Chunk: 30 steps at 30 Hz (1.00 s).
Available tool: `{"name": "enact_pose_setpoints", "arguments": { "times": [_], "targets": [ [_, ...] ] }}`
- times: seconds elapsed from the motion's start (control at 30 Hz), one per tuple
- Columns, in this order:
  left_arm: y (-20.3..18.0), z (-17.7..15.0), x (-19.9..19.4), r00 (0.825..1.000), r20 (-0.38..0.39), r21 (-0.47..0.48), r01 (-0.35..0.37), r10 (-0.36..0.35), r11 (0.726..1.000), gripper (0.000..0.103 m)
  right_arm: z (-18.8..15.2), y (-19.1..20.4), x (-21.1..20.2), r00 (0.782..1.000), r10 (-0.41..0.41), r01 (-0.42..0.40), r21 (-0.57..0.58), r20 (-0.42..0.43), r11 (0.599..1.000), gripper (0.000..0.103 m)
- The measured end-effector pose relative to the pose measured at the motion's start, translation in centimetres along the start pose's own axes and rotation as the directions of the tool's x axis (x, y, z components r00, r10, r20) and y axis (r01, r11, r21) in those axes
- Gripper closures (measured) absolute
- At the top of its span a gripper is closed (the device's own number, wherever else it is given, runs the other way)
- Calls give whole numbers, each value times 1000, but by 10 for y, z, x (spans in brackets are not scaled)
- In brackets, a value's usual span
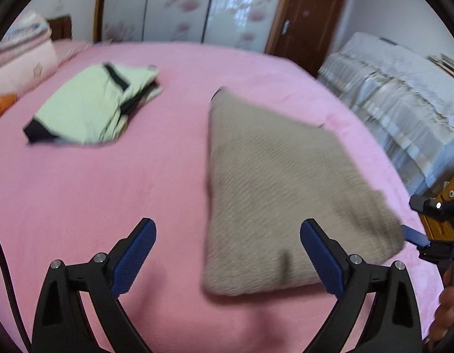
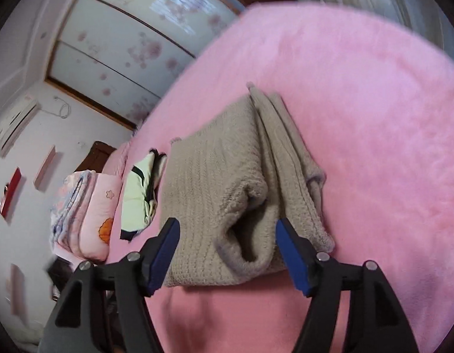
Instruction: Fold large clothes
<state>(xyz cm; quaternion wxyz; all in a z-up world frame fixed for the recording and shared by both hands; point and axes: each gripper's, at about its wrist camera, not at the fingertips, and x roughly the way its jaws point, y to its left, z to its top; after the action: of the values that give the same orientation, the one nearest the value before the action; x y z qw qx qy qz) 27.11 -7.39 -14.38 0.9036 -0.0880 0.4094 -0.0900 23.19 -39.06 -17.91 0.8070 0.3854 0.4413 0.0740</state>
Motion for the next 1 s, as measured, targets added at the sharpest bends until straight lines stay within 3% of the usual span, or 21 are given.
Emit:
{"name": "enact_pose_setpoints", "arguments": {
  "times": [0.1, 0.37, 0.43, 0.47, 0.5, 0.53, 0.57, 0.67, 0.77, 0.87, 0.93, 1.0],
  "targets": [
    [8, -12, 13, 999, -49, -18, -2, 1, 1000, 5, 5, -8, 20, 997, -19, 21, 26, -78, 999, 35],
    [16, -11, 40, 996, -88, -50, 20, -25, 999, 5, 12, 0, 59, 976, 41, -35, 30, -214, 999, 35],
    [14, -9, 41, 996, -89, -50, 24, -28, 998, 5, 13, 8, 64, 979, 10, -13, -12, -205, 1000, 35],
    [14, -8, 42, 996, -89, -44, 23, -26, 999, 5, 13, 11, 65, 980, -7, 0, -36, -197, 999, 40],
    [13, -8, 42, 996, -88, -34, 20, -23, 999, 5, 14, 16, 66, 983, -44, 30, -78, -178, 997, 50],
    [12, -7, 44, 996, -87, -21, 19, -21, 1000, 5, 14, 21, 68, 981, -78, 57, -118, -178, 991, 79],
    [9, -7, 43, 996, -86, -9, 17, -18, 1000, 5, 14, 27, 68, 977, -126, 97, -167, -174, 981, 87],
    [1, -2, 45, 997, -79, 30, 12, -9, 999, 5, 16, 36, 59, 976, -181, 146, -258, -120, 955, 90],
    [-9, 5, 44, 998, -58, 59, 28, -25, 998, 5, 16, 59, 31, 979, -203, 196, -390, 22, 900, 90],
    [-25, 7, 53, 998, -59, 107, 30, -24, 994, 5, 16, 57, 35, 954, -284, 297, -446, 98, 844, 90],
    [-31, 4, 64, 996, -89, 129, 25, -14, 991, 5, 18, 40, 55, 933, -352, 349, -444, 78, 825, 90],
    [-37, 0, 75, 992, -125, 154, 35, -16, 987, 5, 16, 13, 69, 925, -378, 361, -404, 40, 840, 90]
  ]
}}
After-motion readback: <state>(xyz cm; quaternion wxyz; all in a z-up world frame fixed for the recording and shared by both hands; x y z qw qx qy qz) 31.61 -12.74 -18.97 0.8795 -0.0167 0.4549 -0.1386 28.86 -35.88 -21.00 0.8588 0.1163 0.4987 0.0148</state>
